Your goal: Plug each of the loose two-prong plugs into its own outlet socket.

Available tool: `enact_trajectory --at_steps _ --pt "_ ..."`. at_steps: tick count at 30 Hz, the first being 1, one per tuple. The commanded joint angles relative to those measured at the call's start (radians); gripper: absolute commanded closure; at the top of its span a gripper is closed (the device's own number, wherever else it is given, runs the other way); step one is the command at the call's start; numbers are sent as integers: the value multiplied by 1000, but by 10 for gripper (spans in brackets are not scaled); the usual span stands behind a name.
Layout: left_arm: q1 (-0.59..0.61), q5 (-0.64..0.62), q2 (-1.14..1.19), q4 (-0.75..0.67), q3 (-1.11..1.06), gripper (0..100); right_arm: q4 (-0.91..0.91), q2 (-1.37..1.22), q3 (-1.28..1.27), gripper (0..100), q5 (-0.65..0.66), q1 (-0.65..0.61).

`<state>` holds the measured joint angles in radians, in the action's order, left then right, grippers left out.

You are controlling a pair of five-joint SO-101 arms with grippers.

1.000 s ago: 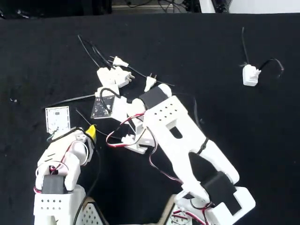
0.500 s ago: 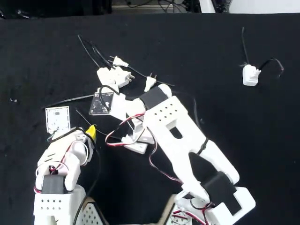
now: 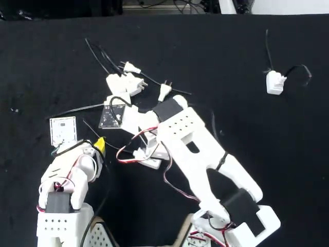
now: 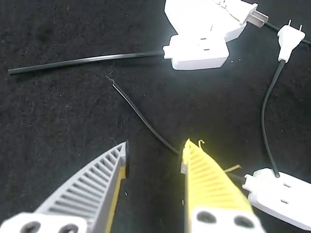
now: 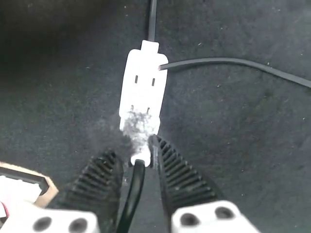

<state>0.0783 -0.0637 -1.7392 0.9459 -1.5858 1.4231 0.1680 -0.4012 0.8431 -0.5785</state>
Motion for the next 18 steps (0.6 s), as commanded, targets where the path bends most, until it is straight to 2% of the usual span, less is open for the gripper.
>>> enact_trajectory --at_steps 1,18 --pt "-8 8 -9 2 61 809 -52 2 -28 988 -2 26" --pt "-8 8 -9 2 61 809 -74 2 -62 988 -9 20"
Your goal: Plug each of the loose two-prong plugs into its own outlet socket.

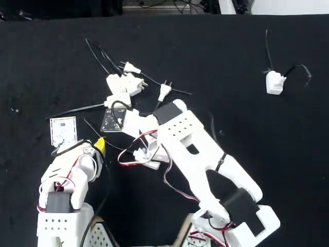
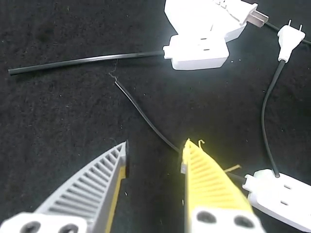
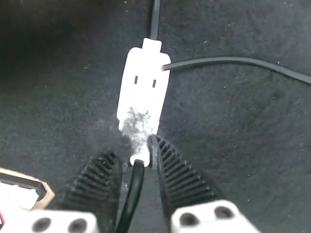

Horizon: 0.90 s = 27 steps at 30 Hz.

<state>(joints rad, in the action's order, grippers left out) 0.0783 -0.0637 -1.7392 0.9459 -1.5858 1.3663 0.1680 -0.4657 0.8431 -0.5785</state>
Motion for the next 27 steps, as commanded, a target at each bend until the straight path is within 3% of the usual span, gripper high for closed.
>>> enact_trajectory --at_steps 1,21,27 --pt "-8 8 -9 2 61 809 -17 2 2 988 -9 23" --pt "-8 8 -9 2 61 809 14 2 65 988 -2 25" --pt "-8 8 -9 2 61 809 106 2 104 988 95 26"
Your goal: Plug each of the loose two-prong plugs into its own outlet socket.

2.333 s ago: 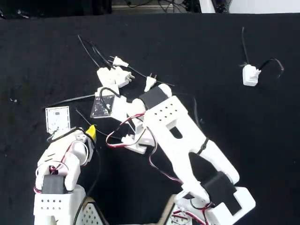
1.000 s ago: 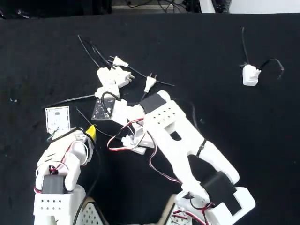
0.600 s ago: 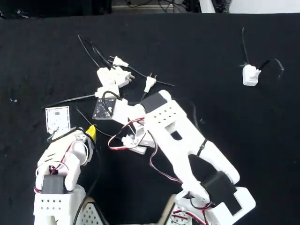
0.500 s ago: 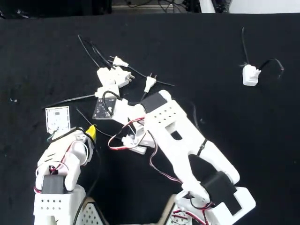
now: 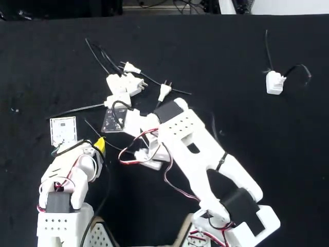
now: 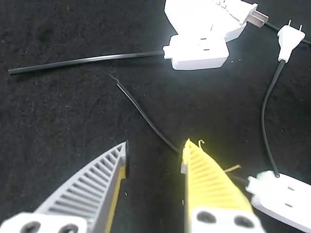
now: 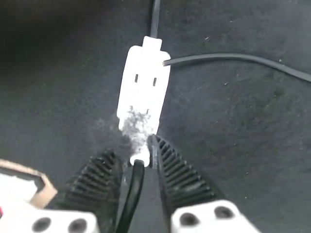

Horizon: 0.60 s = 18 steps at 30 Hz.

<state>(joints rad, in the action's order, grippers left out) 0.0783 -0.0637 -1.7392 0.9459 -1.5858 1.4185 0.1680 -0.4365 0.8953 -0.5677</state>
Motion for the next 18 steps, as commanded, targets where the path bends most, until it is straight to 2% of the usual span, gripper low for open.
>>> enact_trajectory --at_steps 1,18 --pt "-8 8 -9 2 61 809 69 2 82 988 52 15" --pt "-8 8 -9 2 61 809 41 2 56 988 72 9"
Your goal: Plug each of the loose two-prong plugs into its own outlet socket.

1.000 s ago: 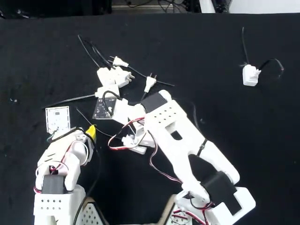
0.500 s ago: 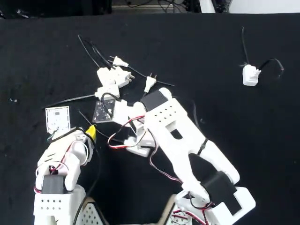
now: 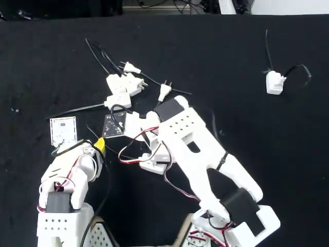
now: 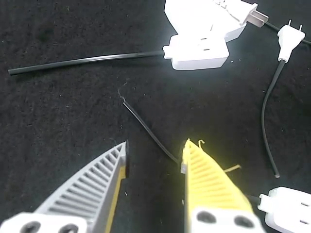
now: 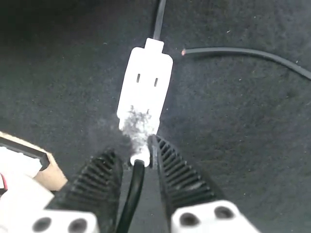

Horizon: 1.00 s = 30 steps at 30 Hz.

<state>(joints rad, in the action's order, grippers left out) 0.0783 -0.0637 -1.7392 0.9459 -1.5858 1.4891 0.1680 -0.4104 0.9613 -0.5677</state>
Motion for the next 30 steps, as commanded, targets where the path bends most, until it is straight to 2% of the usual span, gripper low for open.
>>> enact_trajectory --at_steps 1,5,18,30 --pt "-8 8 -9 2 61 809 -48 2 12 988 5 9" --pt "-8 8 -9 3 61 809 -120 2 -58 988 -37 8" --pt "-8 8 -9 3 61 809 -135 2 -84 988 -75 6" --pt "-8 8 -9 3 61 809 -227 2 -166 988 -78 -20"
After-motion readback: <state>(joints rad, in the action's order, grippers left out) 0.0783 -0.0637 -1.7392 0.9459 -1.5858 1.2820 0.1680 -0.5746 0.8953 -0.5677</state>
